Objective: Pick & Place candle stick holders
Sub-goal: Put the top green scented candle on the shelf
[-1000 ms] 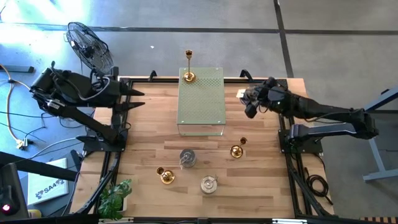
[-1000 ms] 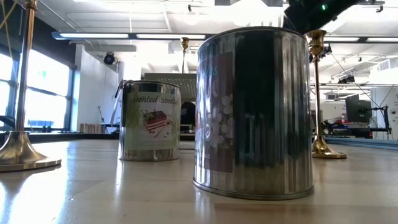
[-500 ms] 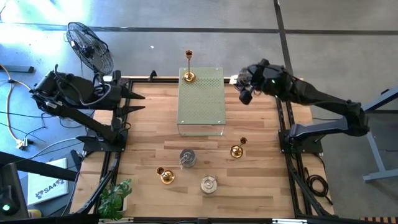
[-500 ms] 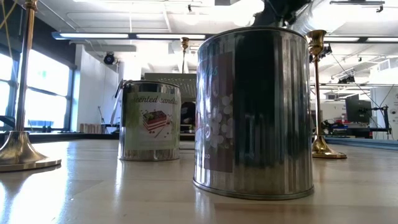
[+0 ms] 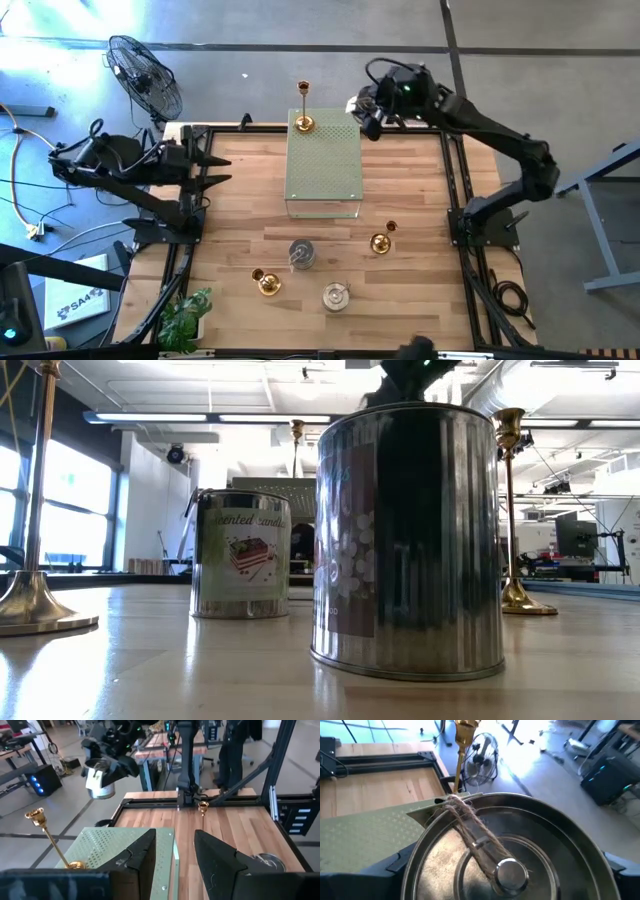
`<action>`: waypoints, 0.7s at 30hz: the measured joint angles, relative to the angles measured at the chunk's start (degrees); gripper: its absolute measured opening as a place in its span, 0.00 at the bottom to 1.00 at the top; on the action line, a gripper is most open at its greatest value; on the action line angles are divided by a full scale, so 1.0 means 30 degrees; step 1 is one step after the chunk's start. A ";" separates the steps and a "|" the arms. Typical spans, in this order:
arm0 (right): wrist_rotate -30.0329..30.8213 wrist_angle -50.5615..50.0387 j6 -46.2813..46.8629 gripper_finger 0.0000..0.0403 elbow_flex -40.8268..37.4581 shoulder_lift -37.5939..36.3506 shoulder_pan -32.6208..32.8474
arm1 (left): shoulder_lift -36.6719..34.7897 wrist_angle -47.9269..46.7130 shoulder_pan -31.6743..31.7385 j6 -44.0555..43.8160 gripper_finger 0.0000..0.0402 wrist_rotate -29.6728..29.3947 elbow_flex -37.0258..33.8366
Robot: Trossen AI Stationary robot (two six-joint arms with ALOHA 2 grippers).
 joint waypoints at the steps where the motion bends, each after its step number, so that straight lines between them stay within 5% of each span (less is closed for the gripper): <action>1: -0.0308 -0.0030 -0.0007 0.85 0.0270 0.0466 -0.0128 | -0.0330 0.0374 -0.0002 0.0001 0.33 -0.0084 -0.0482; 21: -0.1499 0.0963 0.0492 0.85 0.1275 0.5270 -0.0536 | -0.2259 0.1292 0.0000 0.1155 0.33 -0.0687 -0.2251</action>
